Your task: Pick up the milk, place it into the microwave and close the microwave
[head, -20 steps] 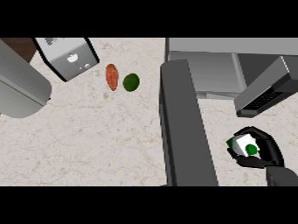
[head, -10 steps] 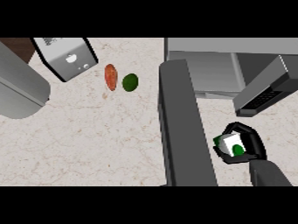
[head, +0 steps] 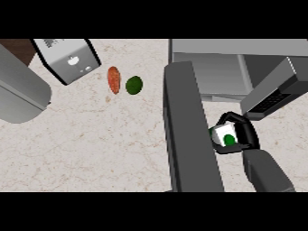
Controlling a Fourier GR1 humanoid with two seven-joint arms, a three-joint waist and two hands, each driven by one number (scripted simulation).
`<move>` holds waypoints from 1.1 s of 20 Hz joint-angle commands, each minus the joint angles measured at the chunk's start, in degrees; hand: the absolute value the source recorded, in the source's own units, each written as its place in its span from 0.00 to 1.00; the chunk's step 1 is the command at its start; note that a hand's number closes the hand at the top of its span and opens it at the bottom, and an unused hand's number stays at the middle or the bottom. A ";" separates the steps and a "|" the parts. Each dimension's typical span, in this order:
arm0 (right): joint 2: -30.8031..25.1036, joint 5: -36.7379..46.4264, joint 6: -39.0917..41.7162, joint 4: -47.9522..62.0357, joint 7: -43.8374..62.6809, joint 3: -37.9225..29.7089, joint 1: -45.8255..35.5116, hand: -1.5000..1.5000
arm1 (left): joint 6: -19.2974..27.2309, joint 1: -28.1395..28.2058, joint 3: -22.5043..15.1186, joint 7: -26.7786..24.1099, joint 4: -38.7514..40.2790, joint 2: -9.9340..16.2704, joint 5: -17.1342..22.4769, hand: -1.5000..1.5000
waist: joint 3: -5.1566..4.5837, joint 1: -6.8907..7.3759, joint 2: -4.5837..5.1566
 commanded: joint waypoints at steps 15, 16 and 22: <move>-7.23 0.41 -4.20 6.42 9.92 -2.22 -19.36 1.00 | -0.19 -3.94 1.73 2.43 -1.77 1.40 5.92 0.00 | 0.04 2.17 1.02; -6.01 0.01 -5.60 6.84 10.38 -2.71 -20.12 1.00 | -0.70 -5.08 0.60 1.66 0.80 0.62 4.66 0.00 | 0.03 2.38 1.17; -8.87 1.83 -6.55 8.07 13.16 -1.58 -23.07 1.00 | 0.53 -7.45 0.85 3.57 -1.55 2.73 5.85 0.00 | 0.14 3.69 2.04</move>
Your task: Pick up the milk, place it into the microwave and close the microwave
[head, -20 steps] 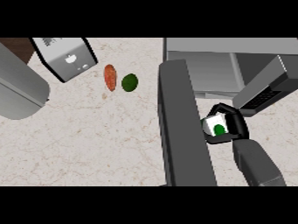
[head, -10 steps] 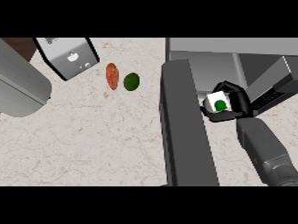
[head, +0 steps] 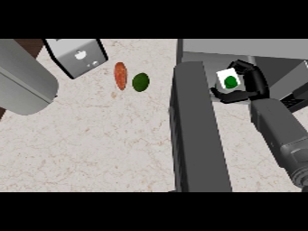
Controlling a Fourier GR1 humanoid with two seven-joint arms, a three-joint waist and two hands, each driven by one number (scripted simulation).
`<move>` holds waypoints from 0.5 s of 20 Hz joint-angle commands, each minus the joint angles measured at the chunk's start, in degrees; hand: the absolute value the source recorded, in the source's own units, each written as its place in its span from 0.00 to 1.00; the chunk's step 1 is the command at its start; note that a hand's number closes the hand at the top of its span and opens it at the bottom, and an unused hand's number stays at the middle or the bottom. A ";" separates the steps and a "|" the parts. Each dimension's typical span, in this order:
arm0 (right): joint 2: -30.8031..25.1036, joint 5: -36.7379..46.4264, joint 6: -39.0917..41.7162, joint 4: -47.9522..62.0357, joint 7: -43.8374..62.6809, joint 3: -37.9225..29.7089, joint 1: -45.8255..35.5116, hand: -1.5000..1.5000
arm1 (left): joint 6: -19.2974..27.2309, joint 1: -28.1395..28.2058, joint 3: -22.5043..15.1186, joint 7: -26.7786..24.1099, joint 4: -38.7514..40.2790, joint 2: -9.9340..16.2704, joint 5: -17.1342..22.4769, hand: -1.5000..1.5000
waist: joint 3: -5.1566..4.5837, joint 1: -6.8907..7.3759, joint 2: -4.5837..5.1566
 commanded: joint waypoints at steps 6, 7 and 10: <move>-2.22 2.67 -12.73 0.72 2.69 0.93 -3.27 1.00 | 0.40 -3.01 0.48 1.14 -1.16 1.99 3.74 0.00 | 0.10 2.29 1.17; -1.91 3.12 -14.55 0.86 4.36 1.22 -4.89 1.00 | 0.29 -4.02 0.00 0.85 -0.23 1.92 3.06 0.00 | 0.07 2.83 1.47; -3.79 3.39 -14.71 1.47 5.33 1.18 -5.41 1.00 | 0.72 -5.22 0.10 1.37 -0.34 2.71 3.73 0.00 | 0.15 3.18 2.00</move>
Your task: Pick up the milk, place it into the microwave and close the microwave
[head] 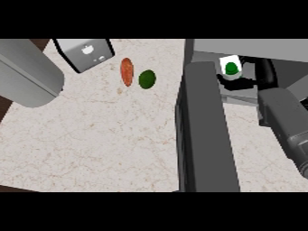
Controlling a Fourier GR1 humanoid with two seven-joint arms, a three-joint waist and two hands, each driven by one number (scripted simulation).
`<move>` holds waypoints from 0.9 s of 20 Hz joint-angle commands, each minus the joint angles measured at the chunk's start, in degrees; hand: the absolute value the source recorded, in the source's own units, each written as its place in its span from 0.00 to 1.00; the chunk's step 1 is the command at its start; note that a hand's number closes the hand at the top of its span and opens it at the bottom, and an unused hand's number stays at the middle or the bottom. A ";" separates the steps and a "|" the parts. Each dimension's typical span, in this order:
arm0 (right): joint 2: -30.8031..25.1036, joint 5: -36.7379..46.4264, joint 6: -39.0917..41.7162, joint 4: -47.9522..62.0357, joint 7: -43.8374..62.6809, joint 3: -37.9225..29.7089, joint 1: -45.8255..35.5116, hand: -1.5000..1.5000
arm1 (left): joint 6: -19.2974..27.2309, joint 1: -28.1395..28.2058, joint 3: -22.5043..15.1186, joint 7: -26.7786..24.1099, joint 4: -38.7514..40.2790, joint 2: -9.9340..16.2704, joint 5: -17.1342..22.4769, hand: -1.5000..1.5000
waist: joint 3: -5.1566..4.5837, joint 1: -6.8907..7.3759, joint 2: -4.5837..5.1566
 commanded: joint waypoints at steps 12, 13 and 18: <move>-3.22 0.07 -7.03 1.37 3.34 -1.32 -2.74 1.00 | 0.64 -4.26 1.39 1.16 0.42 2.97 2.35 0.00 | 0.25 3.04 1.91; -4.26 0.23 -5.99 1.46 3.67 -1.20 -3.17 1.00 | 1.05 -4.20 -0.36 1.41 -0.02 1.73 2.16 0.00 | 0.29 3.03 2.13; -5.63 0.03 -6.14 1.68 4.67 -1.65 -4.23 1.00 | 0.49 -5.40 1.24 1.00 1.27 3.18 2.53 0.00 | 0.19 3.93 2.30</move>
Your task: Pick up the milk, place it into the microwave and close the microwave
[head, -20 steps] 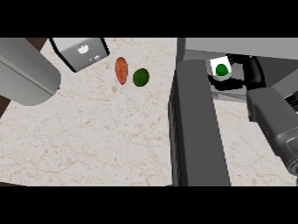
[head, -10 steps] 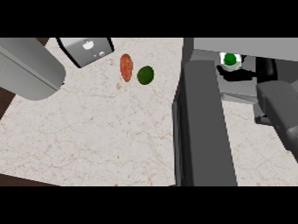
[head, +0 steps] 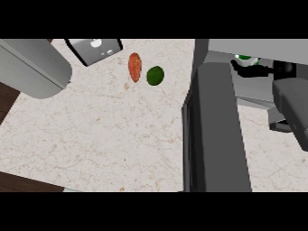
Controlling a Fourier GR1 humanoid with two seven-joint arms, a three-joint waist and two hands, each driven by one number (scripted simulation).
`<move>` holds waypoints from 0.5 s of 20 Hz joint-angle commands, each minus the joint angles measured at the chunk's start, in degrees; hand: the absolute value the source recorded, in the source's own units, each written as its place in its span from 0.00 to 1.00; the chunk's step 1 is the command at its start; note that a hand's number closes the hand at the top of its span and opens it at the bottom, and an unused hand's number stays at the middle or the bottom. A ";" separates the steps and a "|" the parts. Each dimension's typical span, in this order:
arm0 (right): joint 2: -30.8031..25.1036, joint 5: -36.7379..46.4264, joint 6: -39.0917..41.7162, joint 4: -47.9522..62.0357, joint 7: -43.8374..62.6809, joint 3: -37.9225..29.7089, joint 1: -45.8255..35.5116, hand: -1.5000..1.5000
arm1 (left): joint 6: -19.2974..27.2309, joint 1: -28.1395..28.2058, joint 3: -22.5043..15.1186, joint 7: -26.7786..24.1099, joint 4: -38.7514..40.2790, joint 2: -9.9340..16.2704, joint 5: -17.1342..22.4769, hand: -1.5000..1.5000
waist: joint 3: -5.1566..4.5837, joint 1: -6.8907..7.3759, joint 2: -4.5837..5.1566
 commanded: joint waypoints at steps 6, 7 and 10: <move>-1.39 0.04 -0.22 0.46 0.85 -0.38 -1.29 1.00 | 0.86 -1.89 0.64 0.81 0.30 1.10 -0.16 0.00 | 0.09 1.05 0.65; -1.06 -0.15 -1.34 0.28 0.21 -0.64 -0.83 1.00 | 0.78 -2.05 0.93 0.89 0.26 1.50 -0.47 0.00 | 0.18 1.46 1.12; -2.60 0.05 0.48 0.31 -0.01 -0.52 -1.10 1.00 | 0.84 -2.17 1.36 1.15 0.98 1.89 -1.07 0.00 | 0.13 1.24 0.96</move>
